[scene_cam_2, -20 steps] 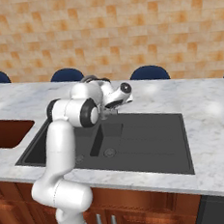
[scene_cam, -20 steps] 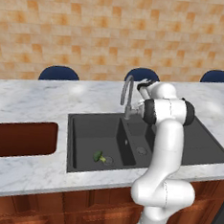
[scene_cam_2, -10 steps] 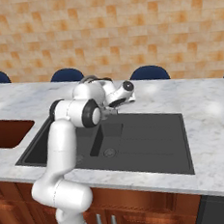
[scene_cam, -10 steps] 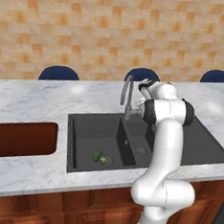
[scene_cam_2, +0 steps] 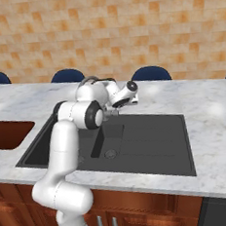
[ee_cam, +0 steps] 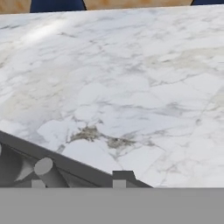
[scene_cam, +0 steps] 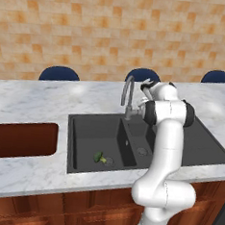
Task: Pick up all produce items and place them in the sink. Turn on the sink faucet to wash them. Then turn the sink off and put them in the tray.
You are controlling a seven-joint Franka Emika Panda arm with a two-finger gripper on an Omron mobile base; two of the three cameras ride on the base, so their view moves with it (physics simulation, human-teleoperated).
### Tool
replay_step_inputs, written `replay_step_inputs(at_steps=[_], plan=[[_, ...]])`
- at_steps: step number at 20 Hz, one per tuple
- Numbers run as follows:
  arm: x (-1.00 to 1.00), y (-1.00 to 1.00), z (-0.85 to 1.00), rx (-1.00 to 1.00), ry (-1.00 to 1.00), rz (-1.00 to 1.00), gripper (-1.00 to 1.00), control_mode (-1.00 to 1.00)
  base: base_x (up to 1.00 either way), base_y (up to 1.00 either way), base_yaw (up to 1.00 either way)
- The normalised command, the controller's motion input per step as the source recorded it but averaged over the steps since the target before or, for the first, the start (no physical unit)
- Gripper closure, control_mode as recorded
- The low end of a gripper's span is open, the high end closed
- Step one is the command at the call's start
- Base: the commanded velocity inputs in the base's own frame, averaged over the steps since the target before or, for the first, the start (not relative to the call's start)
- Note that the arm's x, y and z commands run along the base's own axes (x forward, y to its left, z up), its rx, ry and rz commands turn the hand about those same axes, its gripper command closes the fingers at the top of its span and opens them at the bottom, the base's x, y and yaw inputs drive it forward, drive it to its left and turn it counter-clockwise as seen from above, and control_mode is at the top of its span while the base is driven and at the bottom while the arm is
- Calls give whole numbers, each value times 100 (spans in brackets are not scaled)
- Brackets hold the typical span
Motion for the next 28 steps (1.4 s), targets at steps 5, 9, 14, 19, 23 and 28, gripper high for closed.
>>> replay_step_inputs(at_steps=[5,9,14,19,23,28], plan=[[0,-39,-50,1,0,-3,100,-100,0,0,0],[-3,-20,-27,0,1,-2,100,-100,0,0,0],[0,-15,-36,0,1,-1,100,-100,0,0,0],[0,-24,-50,0,1,0,100,-100,0,0,0],[0,-27,-56,0,1,0,100,-100,0,0,0],[0,-23,-63,0,1,0,100,-100,0,0,0]])
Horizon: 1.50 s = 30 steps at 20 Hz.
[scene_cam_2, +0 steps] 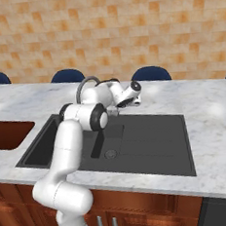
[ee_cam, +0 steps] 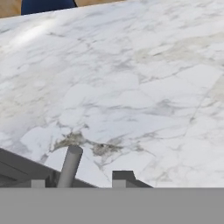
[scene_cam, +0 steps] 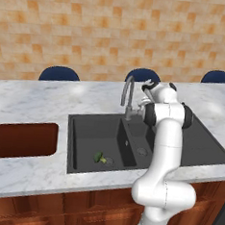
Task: Pick up all produce items and place them in the sink. Turn on the sink faucet to wash them. Then turn the sink off and put them in the tray.
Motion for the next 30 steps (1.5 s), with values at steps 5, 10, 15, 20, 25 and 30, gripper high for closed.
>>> replay_step_inputs(at_steps=[5,10,15,20,25,30], plan=[[0,-19,-62,0,3,0,100,-100,0,0,0],[0,-19,-62,0,7,-1,100,-100,0,0,0],[0,-22,-68,0,8,-3,100,-100,0,0,0],[-1,-26,-71,0,6,-3,100,-100,0,0,0],[-8,-30,-72,0,3,-3,100,-100,0,0,0],[-35,-42,-72,0,0,-2,100,-100,0,0,0]])
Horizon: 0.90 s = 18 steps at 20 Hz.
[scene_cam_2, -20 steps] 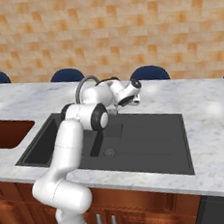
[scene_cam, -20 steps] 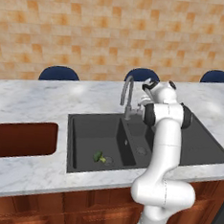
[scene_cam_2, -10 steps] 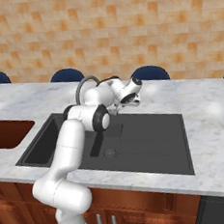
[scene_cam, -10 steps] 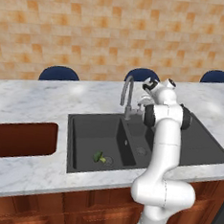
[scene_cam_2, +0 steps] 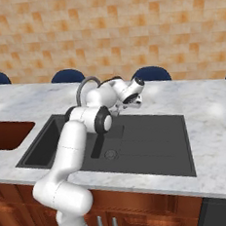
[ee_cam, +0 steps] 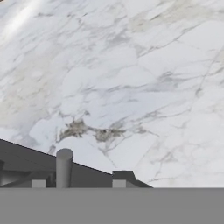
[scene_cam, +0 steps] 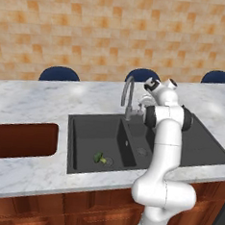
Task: Pick up all produce items and place them in the sink. Turn on the sink faucet to wash them. Then turn the sink off and put them in the tray.
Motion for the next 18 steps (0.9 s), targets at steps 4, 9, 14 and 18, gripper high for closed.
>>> replay_step_inputs(at_steps=[4,9,14,18], plan=[[-41,-46,-70,0,0,-3,100,-100,0,0,0],[-34,-43,-77,0,0,-3,100,-100,0,0,0],[-32,-44,-76,0,0,-4,100,-100,0,0,0],[-30,-44,-76,0,0,-4,100,-100,0,0,0]])
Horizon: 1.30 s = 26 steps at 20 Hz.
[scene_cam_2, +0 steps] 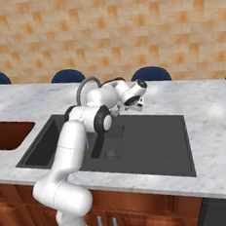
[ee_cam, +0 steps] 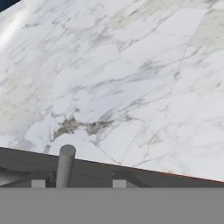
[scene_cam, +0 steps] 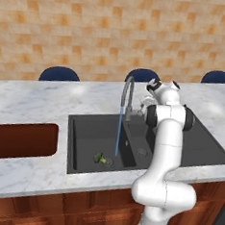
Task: Pick up all produce items and place them in the sink. Turn on the sink faucet to wash them. Then turn the sink off and put them in the tray.
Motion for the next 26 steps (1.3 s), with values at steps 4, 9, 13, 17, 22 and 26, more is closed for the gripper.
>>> replay_step_inputs(at_steps=[4,9,13,17,22,26], plan=[[-17,-18,-48,0,0,-2,100,-100,0,0,0],[-1,0,-4,0,-13,3,100,-100,0,0,0],[-3,1,0,1,-16,13,100,-100,0,0,0],[0,10,-10,2,-8,23,100,-100,0,0,0],[0,26,-17,3,-1,28,100,-100,0,0,0],[0,43,-14,1,0,26,100,-100,0,0,0]])
